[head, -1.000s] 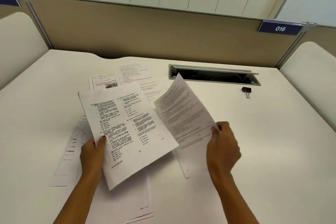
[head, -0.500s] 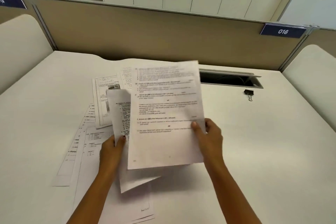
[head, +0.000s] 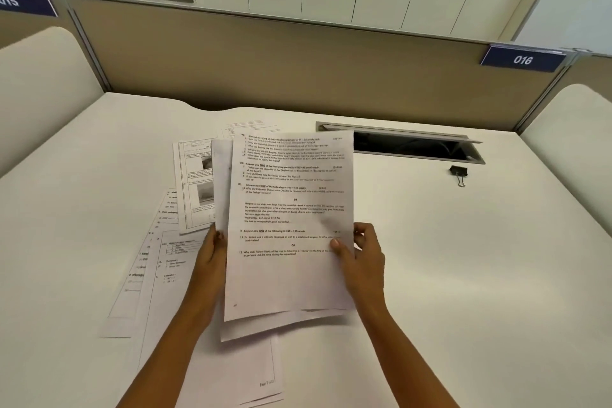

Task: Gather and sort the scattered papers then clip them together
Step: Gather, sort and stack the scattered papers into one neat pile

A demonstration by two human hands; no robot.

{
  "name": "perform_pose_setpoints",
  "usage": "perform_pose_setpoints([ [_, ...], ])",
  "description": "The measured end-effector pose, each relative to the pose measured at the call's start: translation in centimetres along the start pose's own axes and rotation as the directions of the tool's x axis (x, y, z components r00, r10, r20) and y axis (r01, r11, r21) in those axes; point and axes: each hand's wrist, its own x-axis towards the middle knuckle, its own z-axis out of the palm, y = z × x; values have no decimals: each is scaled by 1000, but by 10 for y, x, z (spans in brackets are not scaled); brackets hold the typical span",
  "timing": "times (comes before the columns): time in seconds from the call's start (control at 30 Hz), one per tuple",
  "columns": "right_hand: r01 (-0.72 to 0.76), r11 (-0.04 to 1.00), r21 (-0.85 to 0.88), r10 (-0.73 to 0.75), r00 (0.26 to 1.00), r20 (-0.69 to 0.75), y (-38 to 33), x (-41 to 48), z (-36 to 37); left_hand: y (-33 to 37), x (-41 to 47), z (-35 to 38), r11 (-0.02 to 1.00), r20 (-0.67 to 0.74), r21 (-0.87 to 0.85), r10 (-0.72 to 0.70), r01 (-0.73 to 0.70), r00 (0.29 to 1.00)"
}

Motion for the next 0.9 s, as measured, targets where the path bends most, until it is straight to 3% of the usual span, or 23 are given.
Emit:
perform_pose_setpoints([
  [0.07,75,994,77,-70,995,-68,-5,-6,5,17,-8,13,996,-94,-39,73,-77,993],
  [0.2,220,964,152,-185,959,-215,-15,-12,13,41,-18,26,973,59,-66,227,-223,972],
  [0.3,265,925,274,-216,956,-197,-19,-14,17,47,-13,27,948,121,-12,318,-319,940],
  [0.43,302,898,320,-249,948,-196,-19,-17,16,45,-6,26,907,26,93,409,-410,912],
  [0.53,284,899,335,-242,957,-160,-15,-21,18,37,0,21,910,-31,64,412,-410,911],
  [0.7,252,936,246,-227,966,-127,-4,-26,25,23,-4,25,919,-29,214,343,-330,939],
  [0.9,300,944,134,-283,950,-133,-4,-21,27,28,-4,13,895,-78,304,366,-327,927],
])
